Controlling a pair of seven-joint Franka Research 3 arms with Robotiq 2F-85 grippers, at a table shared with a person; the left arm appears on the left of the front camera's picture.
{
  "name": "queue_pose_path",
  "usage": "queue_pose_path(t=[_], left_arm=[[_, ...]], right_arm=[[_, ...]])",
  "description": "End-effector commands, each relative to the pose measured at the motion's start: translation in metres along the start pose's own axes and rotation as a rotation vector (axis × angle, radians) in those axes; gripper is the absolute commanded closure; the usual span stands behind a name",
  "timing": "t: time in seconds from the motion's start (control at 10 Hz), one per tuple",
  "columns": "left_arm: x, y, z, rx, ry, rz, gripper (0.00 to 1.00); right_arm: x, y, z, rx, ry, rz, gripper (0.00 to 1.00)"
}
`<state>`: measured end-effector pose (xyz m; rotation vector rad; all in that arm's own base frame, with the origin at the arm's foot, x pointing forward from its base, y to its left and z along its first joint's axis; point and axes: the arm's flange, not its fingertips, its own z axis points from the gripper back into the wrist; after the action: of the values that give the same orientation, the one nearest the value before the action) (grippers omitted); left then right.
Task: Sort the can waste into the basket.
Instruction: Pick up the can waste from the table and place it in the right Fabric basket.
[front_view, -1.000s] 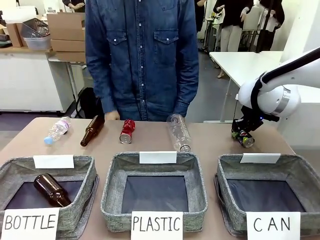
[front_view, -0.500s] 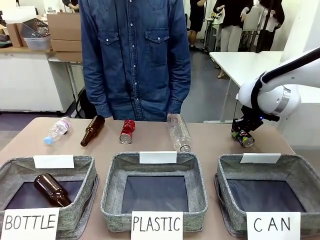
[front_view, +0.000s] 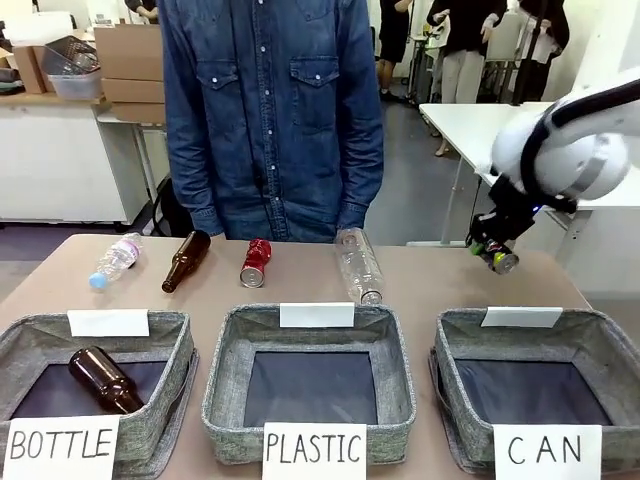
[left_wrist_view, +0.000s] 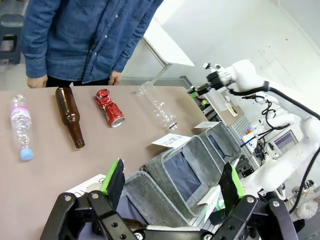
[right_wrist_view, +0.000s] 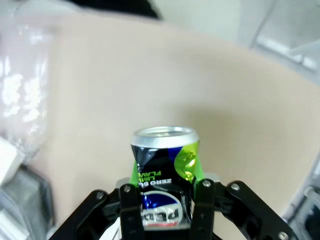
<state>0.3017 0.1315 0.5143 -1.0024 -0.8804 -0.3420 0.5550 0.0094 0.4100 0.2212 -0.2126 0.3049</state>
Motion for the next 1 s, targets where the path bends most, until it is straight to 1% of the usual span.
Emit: queue_pose_path(t=[0.0,0.1,0.2,0.3,0.4,0.5,0.6,0.8,0.9], left_arm=[[0.001,0.001,-0.001,-0.015,-0.018,-0.023,0.00],[0.001,0.001,-0.001,-0.015,-0.018,-0.023,0.00],[0.001,0.001,-0.001,-0.015,-0.018,-0.023,0.00],[0.001,0.001,-0.001,-0.015,-0.018,-0.023,0.00],[0.001,0.001,-0.001,-0.015,-0.018,-0.023,0.00],[0.001,0.001,-0.001,-0.015,-0.018,-0.023,0.00],[0.001,0.001,-0.001,-0.015,-0.018,-0.023,0.00],[0.001,0.001,-0.001,-0.015,-0.018,-0.023,0.00],[0.001,0.001,-0.001,-0.015,-0.018,-0.023,0.00]], right_arm=[[-0.054,0.029,0.064,0.135,0.074,0.117,1.00],[-0.085,0.051,0.084,0.221,0.087,0.230,1.00],[-0.118,0.074,0.098,0.319,0.078,0.352,1.00],[-0.150,0.090,0.107,0.444,0.074,0.486,1.00],[-0.182,0.104,0.108,0.477,0.070,0.566,1.00],[-0.204,0.114,0.105,0.449,0.071,0.634,1.00],[-0.222,0.122,0.099,0.411,0.099,0.684,1.00],[-0.236,0.127,0.085,0.306,0.138,0.723,1.00],[-0.238,0.126,0.084,0.292,0.140,0.733,1.00]])
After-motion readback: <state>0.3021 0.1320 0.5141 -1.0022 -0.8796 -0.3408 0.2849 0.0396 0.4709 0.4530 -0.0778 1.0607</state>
